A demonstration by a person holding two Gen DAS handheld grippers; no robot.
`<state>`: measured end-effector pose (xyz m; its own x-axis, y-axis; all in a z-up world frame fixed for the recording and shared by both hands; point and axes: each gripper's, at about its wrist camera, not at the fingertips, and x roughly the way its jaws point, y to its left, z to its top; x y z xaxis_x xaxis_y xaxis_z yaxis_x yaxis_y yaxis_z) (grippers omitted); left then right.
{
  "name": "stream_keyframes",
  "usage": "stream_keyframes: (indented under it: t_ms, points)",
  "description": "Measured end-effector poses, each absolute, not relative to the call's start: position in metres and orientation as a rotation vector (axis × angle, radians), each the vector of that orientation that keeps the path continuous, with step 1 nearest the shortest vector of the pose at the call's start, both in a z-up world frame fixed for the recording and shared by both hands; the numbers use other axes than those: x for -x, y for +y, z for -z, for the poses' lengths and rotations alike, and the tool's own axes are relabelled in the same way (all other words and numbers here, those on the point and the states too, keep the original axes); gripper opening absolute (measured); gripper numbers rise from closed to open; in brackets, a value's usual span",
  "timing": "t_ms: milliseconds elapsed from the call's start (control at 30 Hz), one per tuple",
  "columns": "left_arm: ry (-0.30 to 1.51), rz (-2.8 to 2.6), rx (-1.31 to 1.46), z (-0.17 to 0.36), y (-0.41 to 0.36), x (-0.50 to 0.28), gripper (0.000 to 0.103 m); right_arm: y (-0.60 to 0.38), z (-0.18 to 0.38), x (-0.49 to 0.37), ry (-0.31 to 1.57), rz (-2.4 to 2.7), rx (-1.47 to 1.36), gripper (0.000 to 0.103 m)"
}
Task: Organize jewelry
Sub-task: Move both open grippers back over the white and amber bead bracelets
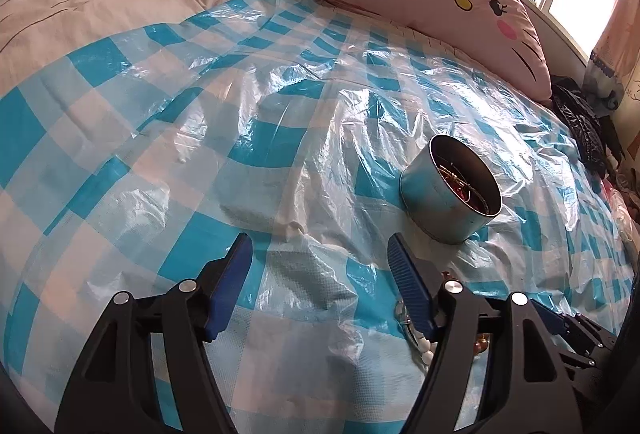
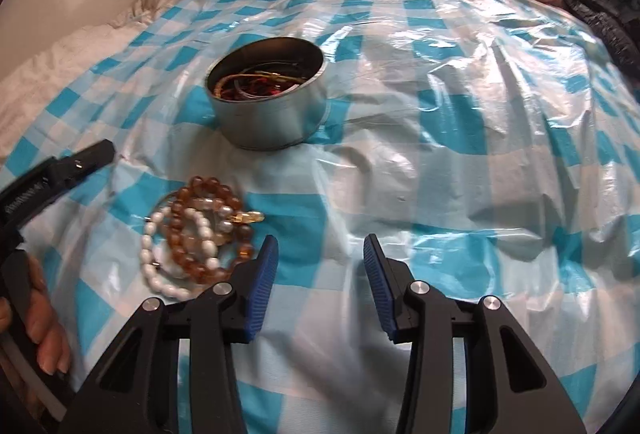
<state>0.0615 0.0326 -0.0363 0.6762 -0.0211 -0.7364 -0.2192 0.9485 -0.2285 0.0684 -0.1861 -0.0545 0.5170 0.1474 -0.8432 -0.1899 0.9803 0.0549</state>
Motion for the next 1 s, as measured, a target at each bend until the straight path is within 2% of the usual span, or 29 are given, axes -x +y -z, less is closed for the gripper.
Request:
stream_keyframes:
  t_ms: [100,200,300,400,533,700,933,1000]
  points:
    - [0.825,-0.114,0.308,0.037,0.032,-0.062,0.068,-0.2,0.05,-0.066,0.989,-0.27,-0.075,0.044]
    - [0.829,-0.117,0.308,0.037,0.032,-0.062,0.069,-0.192,0.045,-0.065,0.975,-0.38,-0.125,0.051]
    - [0.834,-0.119,0.304,0.038,0.031,-0.063,0.069,-0.165,0.057,-0.073,1.029,-0.337,0.041,0.053]
    - [0.835,-0.119,0.299,0.039,0.031,-0.063,0.069,-0.163,0.056,-0.074,0.982,-0.183,0.199,0.057]
    - [0.838,-0.105,0.289,0.039,0.028,-0.064,0.069,-0.193,0.053,-0.069,0.961,-0.042,0.22,0.057]
    - [0.861,0.062,0.238,0.039,0.003,-0.064,0.069,-0.234,0.056,-0.061,0.988,0.014,0.11,0.057]
    - [0.868,0.267,-0.07,0.038,-0.072,-0.047,0.069,-0.251,0.058,-0.053,0.935,-0.042,-0.041,0.059]
    - [0.902,0.281,-0.108,0.044,-0.08,-0.048,0.075,-0.256,0.053,-0.049,0.898,-0.064,-0.099,0.064]
